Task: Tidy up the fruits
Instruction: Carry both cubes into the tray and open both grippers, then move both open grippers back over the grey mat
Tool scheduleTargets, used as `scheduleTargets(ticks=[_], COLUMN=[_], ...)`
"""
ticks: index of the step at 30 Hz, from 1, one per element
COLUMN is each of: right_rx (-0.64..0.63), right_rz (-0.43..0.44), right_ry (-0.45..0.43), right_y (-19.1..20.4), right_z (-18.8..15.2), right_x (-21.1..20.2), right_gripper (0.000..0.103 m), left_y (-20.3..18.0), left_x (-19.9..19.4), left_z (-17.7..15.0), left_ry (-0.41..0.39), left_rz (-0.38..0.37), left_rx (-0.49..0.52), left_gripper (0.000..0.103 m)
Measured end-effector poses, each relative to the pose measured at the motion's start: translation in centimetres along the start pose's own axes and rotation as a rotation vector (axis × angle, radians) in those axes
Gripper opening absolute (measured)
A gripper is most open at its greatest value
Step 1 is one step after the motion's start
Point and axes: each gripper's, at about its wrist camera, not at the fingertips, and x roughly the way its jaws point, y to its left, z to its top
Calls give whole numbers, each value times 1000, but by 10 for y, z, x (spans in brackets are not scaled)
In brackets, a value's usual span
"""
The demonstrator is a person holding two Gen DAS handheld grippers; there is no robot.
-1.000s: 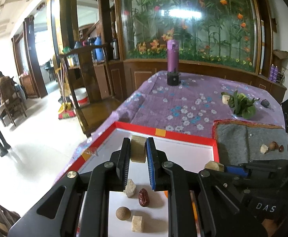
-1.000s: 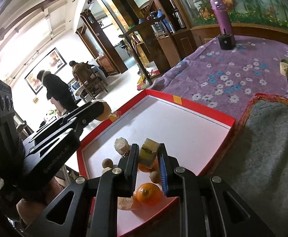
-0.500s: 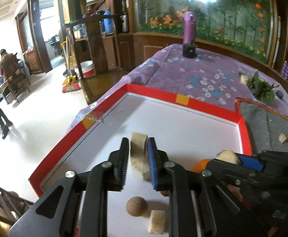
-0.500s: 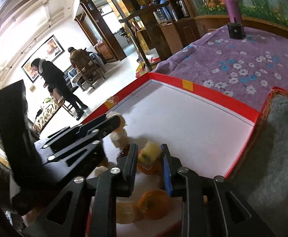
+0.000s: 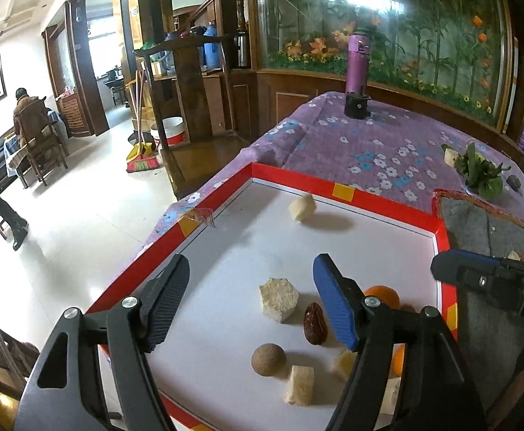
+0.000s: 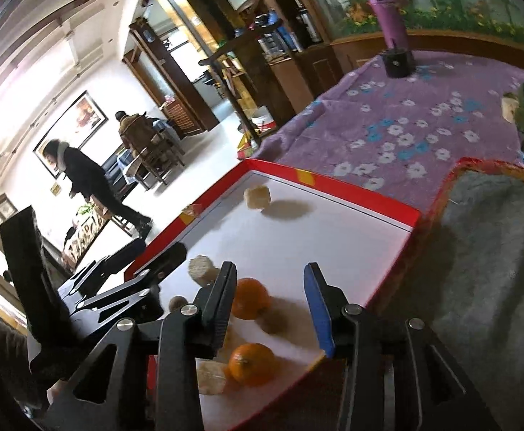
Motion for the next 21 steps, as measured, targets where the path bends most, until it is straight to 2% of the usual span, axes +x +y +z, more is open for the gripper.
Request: scheduleTargets(ticks=[21], right_rx=[90], right_rz=[-23], right_ry=[-70], right_y=[-54], right_z=[4], right_x=[-43], right_gripper=[41], left_y=[-55], left_x=[-18], left_z=[4], left_ry=[-15], left_rz=[-37], left_rx=[123], left_gripper=[71])
